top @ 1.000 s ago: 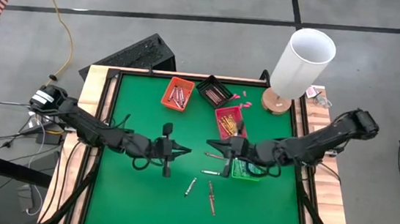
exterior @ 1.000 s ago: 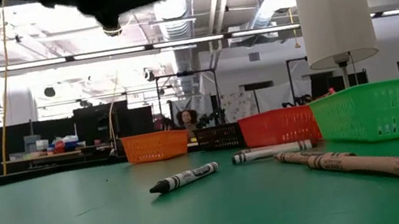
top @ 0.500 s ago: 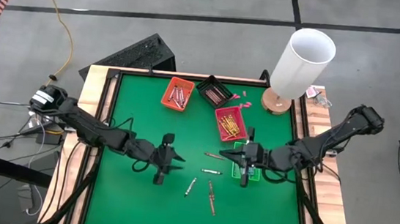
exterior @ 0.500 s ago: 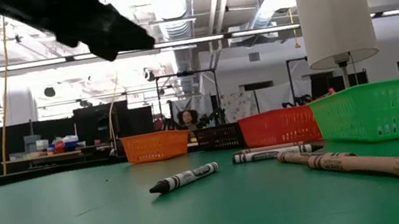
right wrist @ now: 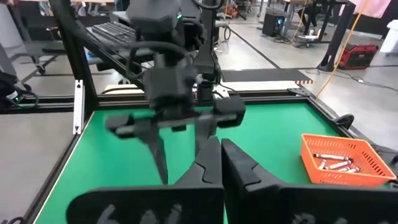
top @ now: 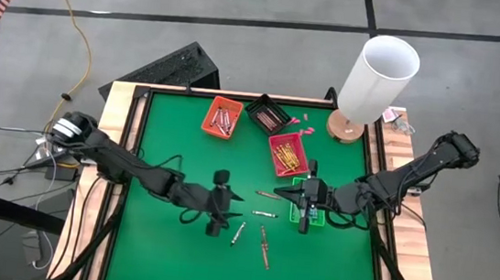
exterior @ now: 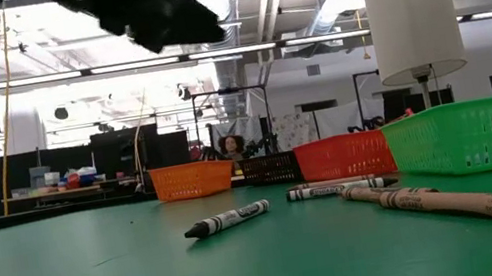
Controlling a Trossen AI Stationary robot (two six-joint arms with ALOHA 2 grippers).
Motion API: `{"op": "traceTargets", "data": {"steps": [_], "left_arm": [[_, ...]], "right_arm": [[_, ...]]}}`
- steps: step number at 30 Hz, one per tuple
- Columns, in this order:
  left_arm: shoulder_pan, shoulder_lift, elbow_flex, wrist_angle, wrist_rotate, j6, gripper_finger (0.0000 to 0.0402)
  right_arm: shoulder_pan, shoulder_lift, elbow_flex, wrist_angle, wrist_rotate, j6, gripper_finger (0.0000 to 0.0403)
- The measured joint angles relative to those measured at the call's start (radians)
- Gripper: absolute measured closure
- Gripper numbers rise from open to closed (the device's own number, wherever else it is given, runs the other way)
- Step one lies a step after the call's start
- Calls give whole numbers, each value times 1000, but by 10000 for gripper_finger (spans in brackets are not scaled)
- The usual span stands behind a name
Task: Sort crayons
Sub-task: Put the black crayon into the orange bin
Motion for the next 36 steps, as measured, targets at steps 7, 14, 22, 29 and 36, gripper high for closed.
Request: {"op": "traceTargets", "data": {"steps": [7,14,22,29,36], "left_arm": [[69,206,181,-96,132,68,227],[147,348,240,-87,263,80,228],[178,487,239,-61,306,75,229],[179,525,242,-68,333,40,249],[185,527,242,-101,338,16,368]], "right_arm": [[3,0,0,-13,-1,19,392],[2,0,0,-38,-2,19,392],[2,0,0,-57,-3,19,392],[2,0,0,-60,-4,19,392],[3,0,0,-60,-5,42,392]]}}
